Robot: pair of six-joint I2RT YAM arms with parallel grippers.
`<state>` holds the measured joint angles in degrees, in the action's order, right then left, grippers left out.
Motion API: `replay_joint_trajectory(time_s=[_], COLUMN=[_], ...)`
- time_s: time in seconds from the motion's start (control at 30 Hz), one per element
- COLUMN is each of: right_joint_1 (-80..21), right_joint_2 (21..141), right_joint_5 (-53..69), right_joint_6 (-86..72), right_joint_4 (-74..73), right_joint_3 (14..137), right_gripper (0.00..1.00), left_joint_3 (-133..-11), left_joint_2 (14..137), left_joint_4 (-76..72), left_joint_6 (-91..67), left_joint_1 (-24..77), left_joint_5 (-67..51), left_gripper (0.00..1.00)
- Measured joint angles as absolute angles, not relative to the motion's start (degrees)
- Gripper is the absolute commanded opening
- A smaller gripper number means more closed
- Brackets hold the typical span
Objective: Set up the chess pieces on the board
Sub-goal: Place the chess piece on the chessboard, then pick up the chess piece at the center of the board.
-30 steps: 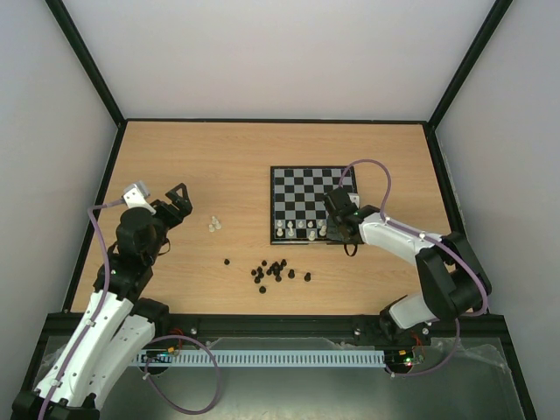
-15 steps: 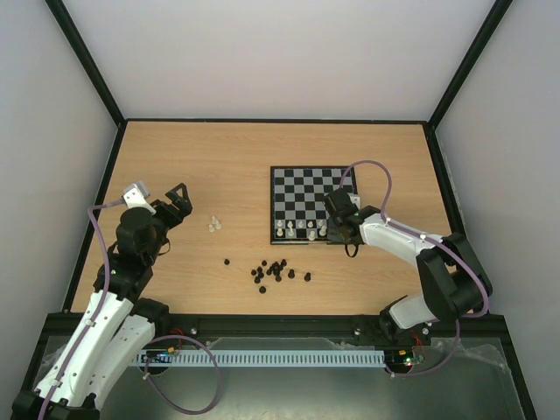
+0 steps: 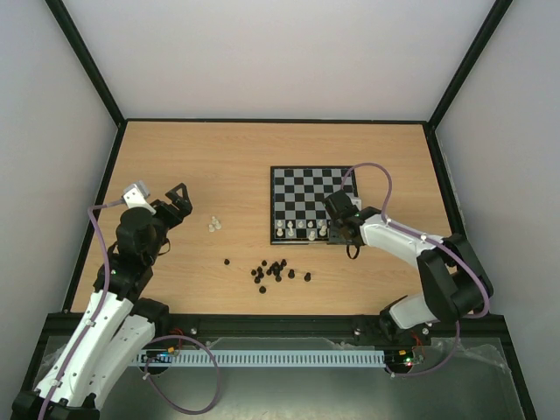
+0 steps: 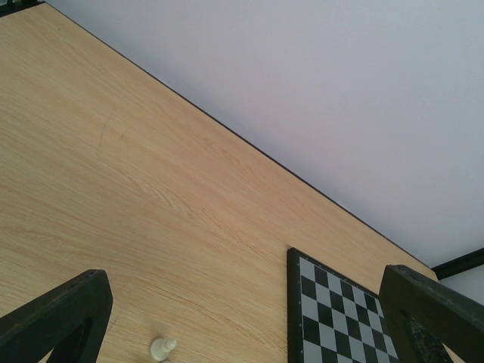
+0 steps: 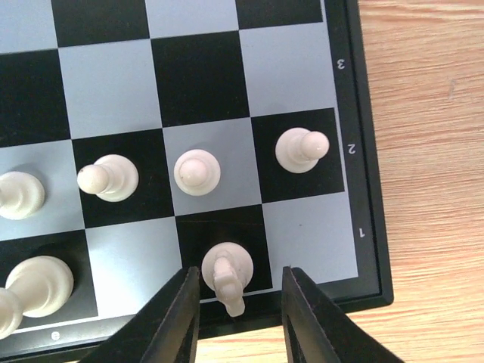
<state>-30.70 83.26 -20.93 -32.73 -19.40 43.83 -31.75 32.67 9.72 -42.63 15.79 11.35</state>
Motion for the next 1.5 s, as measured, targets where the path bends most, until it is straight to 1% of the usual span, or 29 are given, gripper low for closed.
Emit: replay_joint_trajectory(time_s=[0.1, 0.17, 0.23, 0.27, 0.3, 0.33, 0.5, 0.6, 0.73, 0.83, 0.93, 1.0, 1.03, 1.07, 1.13, 1.3, 1.5], right_joint_1=[-30.7, -30.7, -30.7, -30.7, -30.7, -30.7, -30.9, -32.5, -37.3, -41.8, -45.4, -47.6, -48.8, -49.8, -51.7, -54.8, -56.6], right_joint_2=[82.2, 80.8, 79.2, 78.1, 77.0, 75.7, 68.4, 66.6, 68.7, 74.1, 81.3, 86.8, 89.9, 93.0, 99.0, 111.7, 122.0], right_joint_5=[-21.2, -21.3, -21.2, -21.1, -21.0, -20.6, -16.4, -13.4, -10.5, -8.9, -7.2, -6.3, -5.8, -5.4, -4.5, -2.8, -2.5], right_joint_6=[-32.6, -32.6, -32.6, -32.6, -32.5, -32.3, -31.1, -30.8, -30.4, -30.2, -29.8, -29.5, -29.1, -28.9, -28.7, -28.1, -27.2], right_joint_4=[-19.7, -19.9, -20.3, -20.5, -20.6, -20.7, -20.7, -20.7, -20.1, -19.2, -17.6, -17.3, -17.0, -16.6, -15.8, -15.2, -16.5], right_joint_3=[43.8, 43.9, 44.1, 44.3, 44.4, 44.5, 45.0, 47.3, 52.0, 56.9, 61.8, 65.7, 68.1, 70.5, 75.4, 86.1, 97.2], right_gripper=[0.4, 0.49, 0.64, 0.77, 0.95, 0.99, 0.99, 0.99, 0.99, 0.99, 0.88, 0.76, 0.73, 0.71, 0.63, 0.53, 0.43], left_joint_3=[-31.7, -31.7, -31.7, -31.7, -31.7, -31.7, -31.7, -31.7, -31.7, -31.7, -31.7, -31.7, -31.7, -31.7, -31.7, -31.7, -31.7], left_joint_2=[32.7, 32.7, 32.7, 32.7, 32.7, 32.7, 32.7, 33.0, 33.4, 33.5, 33.3, 32.9, 32.6, 32.2, 31.5, 28.2, 23.4], left_joint_4=[9.7, 9.7, 9.7, 9.7, 9.7, 9.7, 9.7, 9.7, 9.7, 9.8, 9.8, 9.9, 9.9, 10.0, 10.2, 11.2, 11.8], left_joint_6=[-42.6, -42.6, -42.6, -42.6, -42.6, -42.6, -42.6, -42.6, -42.6, -42.6, -42.7, -42.7, -42.7, -42.7, -42.7, -42.9, -42.9], left_joint_1=[15.8, 15.8, 15.8, 15.8, 15.8, 15.8, 15.8, 15.8, 15.8, 15.8, 15.8, 15.8, 15.8, 15.8, 15.8, 15.8, 15.8], left_joint_5=[11.4, 11.4, 11.4, 11.4, 11.4, 11.4, 11.4, 11.4, 11.6, 11.9, 12.3, 12.5, 12.5, 12.6, 12.6, 13.1, 13.8], left_gripper=[1.0, 0.99, 0.99, 0.99, 1.0, 1.0, 1.0, 0.99, 1.0, 0.99, 0.99, 1.0, 1.0, 1.0, 1.0, 0.99, 0.99])
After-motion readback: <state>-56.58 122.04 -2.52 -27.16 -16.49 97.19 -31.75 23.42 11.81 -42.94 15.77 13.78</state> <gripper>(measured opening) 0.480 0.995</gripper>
